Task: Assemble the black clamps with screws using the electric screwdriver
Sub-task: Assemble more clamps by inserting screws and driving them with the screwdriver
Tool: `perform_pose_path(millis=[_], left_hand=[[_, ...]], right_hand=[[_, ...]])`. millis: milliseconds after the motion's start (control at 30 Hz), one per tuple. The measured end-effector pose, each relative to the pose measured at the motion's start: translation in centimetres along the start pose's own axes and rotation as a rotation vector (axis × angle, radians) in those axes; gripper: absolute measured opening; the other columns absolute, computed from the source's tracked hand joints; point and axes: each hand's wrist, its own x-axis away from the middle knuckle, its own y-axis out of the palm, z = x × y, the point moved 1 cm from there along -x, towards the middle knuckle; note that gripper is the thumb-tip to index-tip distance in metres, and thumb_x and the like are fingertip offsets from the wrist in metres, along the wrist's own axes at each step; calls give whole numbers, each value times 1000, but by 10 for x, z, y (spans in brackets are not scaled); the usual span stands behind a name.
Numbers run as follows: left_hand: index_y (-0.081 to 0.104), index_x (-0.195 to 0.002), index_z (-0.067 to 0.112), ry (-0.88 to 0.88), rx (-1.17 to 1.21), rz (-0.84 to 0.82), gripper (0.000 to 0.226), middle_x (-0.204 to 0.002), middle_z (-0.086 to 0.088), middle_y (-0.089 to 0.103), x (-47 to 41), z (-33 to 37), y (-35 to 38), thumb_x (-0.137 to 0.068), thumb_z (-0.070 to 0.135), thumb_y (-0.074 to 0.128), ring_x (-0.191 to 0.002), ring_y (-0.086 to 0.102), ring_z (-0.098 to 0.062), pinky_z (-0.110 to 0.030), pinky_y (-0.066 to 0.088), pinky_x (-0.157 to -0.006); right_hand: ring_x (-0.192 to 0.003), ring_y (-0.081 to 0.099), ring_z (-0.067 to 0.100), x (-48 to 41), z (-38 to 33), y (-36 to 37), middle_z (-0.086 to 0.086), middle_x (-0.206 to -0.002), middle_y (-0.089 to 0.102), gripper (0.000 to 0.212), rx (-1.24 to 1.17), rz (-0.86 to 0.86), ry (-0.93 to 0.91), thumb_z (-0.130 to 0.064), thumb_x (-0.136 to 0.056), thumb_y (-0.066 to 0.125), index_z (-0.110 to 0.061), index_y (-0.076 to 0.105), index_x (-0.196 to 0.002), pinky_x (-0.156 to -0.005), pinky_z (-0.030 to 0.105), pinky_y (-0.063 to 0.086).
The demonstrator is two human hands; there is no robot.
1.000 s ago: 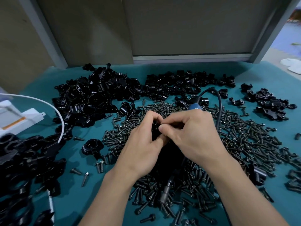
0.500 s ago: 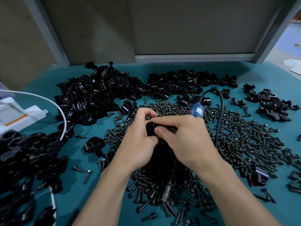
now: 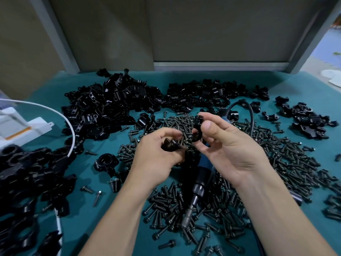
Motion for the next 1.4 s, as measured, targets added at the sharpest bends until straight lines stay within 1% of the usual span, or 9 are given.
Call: perform_pose_path(millis=[167, 300, 367, 467, 533, 733, 933, 1200, 1400], left_hand=[[53, -104, 35, -73, -45, 77, 14, -88, 12, 78, 1, 0, 2, -101, 36, 67, -58, 71, -13, -32, 53, -59], [52, -95, 39, -149, -98, 182, 19, -81, 7, 71, 3, 2, -3, -87, 55, 57, -67, 58, -19, -42, 48, -66], [47, -95, 41, -150, -92, 172, 22, -80, 4, 65, 4, 5, -6, -75, 50, 53, -67, 54, -18, -44, 47, -65], [45, -97, 43, -74, -130, 166, 12, -77, 4, 63, 3, 6, -5, -94, 35, 54, -57, 55, -12, -44, 51, -63], [44, -103, 36, -74, -128, 158, 23, -89, 1, 71, 1, 4, -2, -99, 26, 65, -71, 68, -19, -49, 59, -73], [47, -89, 24, -98, 30, 222, 39, -81, -1, 78, 1, 4, -6, -71, 26, 81, -67, 76, -23, -51, 63, -73], [50, -98, 21, 9, 323, 147, 26, -97, 1, 80, 1, 10, -6, -78, 17, 66, -74, 74, -17, -27, 53, -59], [52, -114, 10, -42, 587, -162, 22, -99, -3, 79, 9, 17, 4, -100, -5, 59, -78, 75, -17, -23, 59, -66], [61, -110, 7, -83, 583, -131, 23, -90, -3, 78, 7, 16, 4, -95, -9, 63, -76, 75, -15, -22, 59, -64]], right_hand=[[-76, 71, 8, -1, 3, 0, -4, -79, 73, 35, -34, -37, 66, -20, -51, 86, -21, 85, -86, -88, 33, 62], [-78, 72, 15, -2, 4, 1, 2, -86, 74, 29, -113, -17, 83, -15, -62, 83, -18, 85, -91, -81, 37, 62], [-80, 73, 19, -1, 3, 3, 6, -86, 74, 26, -111, -26, 71, -12, -66, 82, -15, 85, -91, -82, 42, 63], [-82, 74, 22, 1, 1, 5, 9, -86, 73, 25, -61, -50, 47, -10, -69, 80, -13, 84, -93, -79, 43, 63], [-84, 73, 22, 2, 0, 6, 9, -87, 72, 25, 8, -64, 9, -11, -70, 80, -12, 83, -95, -78, 41, 63], [-79, 72, 25, 1, 2, 6, 10, -81, 72, 17, 104, 65, -118, -12, -69, 81, -10, 79, -85, -96, 57, 56], [-77, 73, 30, 0, 2, 1, 10, -80, 76, 14, 374, 194, -294, -9, -81, 83, -21, 77, -77, -70, 31, 60], [-77, 74, 14, 0, 6, 2, 3, -80, 77, 14, 455, 158, -472, -2, -80, 84, -13, 78, -84, -73, 21, 56], [-76, 73, 10, -3, 8, 0, 0, -81, 78, 17, 540, 144, -505, -4, -80, 86, -19, 78, -82, -73, 19, 56]])
